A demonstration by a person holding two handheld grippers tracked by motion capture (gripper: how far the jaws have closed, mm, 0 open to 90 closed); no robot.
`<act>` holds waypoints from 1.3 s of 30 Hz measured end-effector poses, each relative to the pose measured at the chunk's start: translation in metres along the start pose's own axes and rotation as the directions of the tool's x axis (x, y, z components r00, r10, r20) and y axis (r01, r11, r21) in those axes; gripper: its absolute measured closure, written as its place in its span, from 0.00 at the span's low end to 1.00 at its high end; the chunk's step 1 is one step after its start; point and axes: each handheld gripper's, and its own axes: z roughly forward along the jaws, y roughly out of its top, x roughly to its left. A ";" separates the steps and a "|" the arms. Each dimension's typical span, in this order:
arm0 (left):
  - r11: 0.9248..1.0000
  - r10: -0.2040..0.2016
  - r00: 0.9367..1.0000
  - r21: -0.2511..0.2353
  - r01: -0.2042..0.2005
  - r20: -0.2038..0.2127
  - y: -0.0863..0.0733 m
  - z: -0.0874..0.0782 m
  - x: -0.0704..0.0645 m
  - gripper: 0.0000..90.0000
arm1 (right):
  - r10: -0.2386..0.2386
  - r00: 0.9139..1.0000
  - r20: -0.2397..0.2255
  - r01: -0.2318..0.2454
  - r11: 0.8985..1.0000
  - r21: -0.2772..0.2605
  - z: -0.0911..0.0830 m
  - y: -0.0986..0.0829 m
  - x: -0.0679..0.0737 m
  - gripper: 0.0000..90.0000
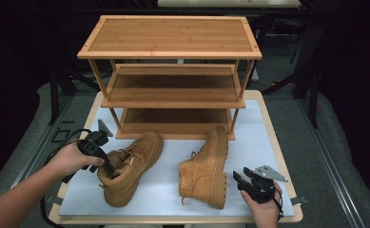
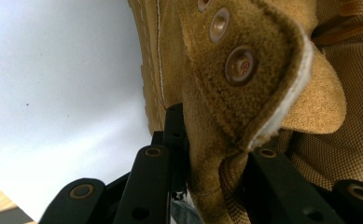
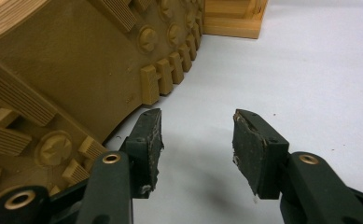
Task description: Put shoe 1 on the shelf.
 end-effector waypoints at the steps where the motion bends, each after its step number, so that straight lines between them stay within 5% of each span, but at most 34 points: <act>1: 1.000 -0.008 1.000 0.012 0.008 0.005 0.002 0.000 0.000 0.84 | 0.001 1.000 -0.001 -0.001 1.000 -0.001 0.000 0.000 0.000 0.58; 11: 0.998 0.005 0.999 0.064 -0.007 0.033 0.007 0.000 0.003 0.83 | 0.018 1.000 -0.007 -0.018 1.000 -0.003 0.000 0.000 -0.002 0.57; 18: 0.997 -0.059 0.993 0.046 0.054 0.099 0.004 0.002 0.006 0.86 | 0.014 1.000 -0.009 -0.014 1.000 0.002 -0.001 0.000 -0.001 0.57; 20: 0.997 -0.069 0.989 0.030 0.065 0.127 0.002 0.002 0.006 0.86 | 0.018 1.000 -0.010 -0.018 1.000 -0.006 0.000 0.000 -0.001 0.57; 21: 0.996 -0.087 0.980 0.002 0.089 0.179 0.000 0.001 0.008 0.86 | 0.018 1.000 -0.011 -0.018 1.000 0.001 -0.001 0.000 -0.001 0.57; 22: 0.996 -0.087 0.980 0.002 0.089 0.179 0.000 0.001 0.008 0.87 | 0.018 1.000 -0.011 -0.018 1.000 0.001 -0.001 0.000 -0.001 0.57; 23: 0.994 -0.101 0.970 -0.025 0.109 0.219 -0.002 0.001 0.009 0.87 | 0.014 1.000 -0.008 -0.014 1.000 0.000 -0.001 0.001 0.000 0.57; 24: 0.994 -0.101 0.970 -0.025 0.109 0.219 -0.002 0.001 0.009 0.87 | 0.014 1.000 -0.008 -0.014 1.000 0.000 -0.001 0.001 0.000 0.57; 25: 0.991 -0.113 0.958 -0.036 0.127 0.262 -0.005 0.001 0.010 0.87 | 0.015 1.000 -0.003 -0.015 1.000 0.000 0.000 0.000 0.000 0.57; 26: 0.991 -0.113 0.958 -0.036 0.127 0.262 -0.005 0.001 0.010 0.88 | 0.015 1.000 -0.003 -0.015 1.000 0.000 0.000 0.000 0.000 0.57; 27: 0.990 -0.119 0.949 -0.040 0.137 0.293 -0.007 -0.001 0.011 0.88 | 0.017 1.000 -0.008 -0.017 1.000 -0.007 0.000 0.000 -0.001 0.57; 31: 0.985 -0.132 0.938 -0.060 0.159 0.321 -0.012 -0.008 0.011 0.88 | 0.020 1.000 -0.007 -0.020 1.000 -0.008 0.000 0.000 -0.001 0.57; 36: 0.984 -0.134 0.937 -0.070 0.165 0.323 -0.017 -0.016 0.008 0.88 | 0.018 1.000 -0.005 -0.018 1.000 -0.011 0.000 0.000 -0.001 0.57; 39: 0.980 -0.144 0.929 -0.083 0.182 0.341 -0.023 -0.025 0.007 0.88 | 0.019 1.000 -0.005 -0.019 1.000 -0.011 0.000 0.000 0.000 0.57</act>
